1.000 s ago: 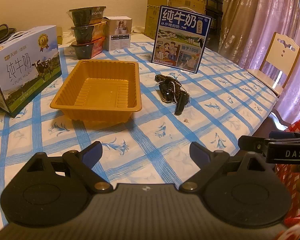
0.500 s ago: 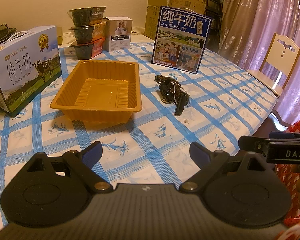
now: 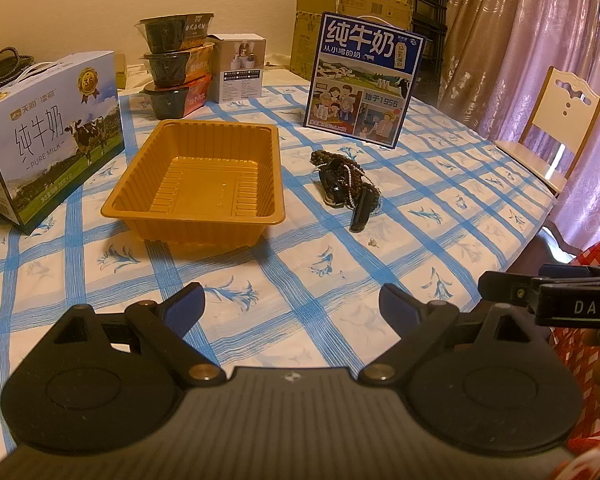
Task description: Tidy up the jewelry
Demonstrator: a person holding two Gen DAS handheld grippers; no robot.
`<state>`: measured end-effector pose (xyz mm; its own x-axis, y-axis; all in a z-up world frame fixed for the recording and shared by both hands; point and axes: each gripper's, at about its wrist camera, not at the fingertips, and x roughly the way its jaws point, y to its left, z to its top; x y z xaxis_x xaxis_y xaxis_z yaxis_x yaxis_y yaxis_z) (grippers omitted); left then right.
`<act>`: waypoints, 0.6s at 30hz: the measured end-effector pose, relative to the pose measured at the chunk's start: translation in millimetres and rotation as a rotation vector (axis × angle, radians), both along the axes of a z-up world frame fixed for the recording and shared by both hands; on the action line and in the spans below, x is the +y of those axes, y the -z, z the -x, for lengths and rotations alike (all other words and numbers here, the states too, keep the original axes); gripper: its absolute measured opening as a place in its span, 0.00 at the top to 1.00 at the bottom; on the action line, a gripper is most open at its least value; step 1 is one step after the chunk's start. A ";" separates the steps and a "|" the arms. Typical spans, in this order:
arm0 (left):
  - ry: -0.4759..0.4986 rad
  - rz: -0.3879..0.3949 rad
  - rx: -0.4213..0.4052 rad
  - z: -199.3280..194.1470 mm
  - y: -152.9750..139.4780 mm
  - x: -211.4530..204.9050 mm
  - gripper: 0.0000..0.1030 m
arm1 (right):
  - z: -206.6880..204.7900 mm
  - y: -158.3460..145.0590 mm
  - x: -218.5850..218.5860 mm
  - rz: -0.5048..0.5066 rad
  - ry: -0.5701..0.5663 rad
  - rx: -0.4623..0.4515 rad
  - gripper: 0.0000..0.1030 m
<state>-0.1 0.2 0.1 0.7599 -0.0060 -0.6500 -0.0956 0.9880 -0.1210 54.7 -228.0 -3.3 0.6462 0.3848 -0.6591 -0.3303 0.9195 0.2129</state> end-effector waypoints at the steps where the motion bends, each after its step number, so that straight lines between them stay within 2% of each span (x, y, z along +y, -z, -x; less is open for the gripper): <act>1: 0.000 0.000 0.000 0.0 0.0 0.0 0.10 | -0.1 -0.3 0.2 0.000 0.000 0.000 0.00; 18: 0.000 0.000 -0.001 0.0 0.0 0.0 0.10 | -1.0 -0.2 0.0 -0.002 0.000 0.000 0.00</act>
<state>-0.1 0.2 0.1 0.7607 -0.0064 -0.6490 -0.0954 0.9880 -0.1215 55.8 -228.0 -3.1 0.6466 0.3857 -0.6582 -0.3301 0.9193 0.2144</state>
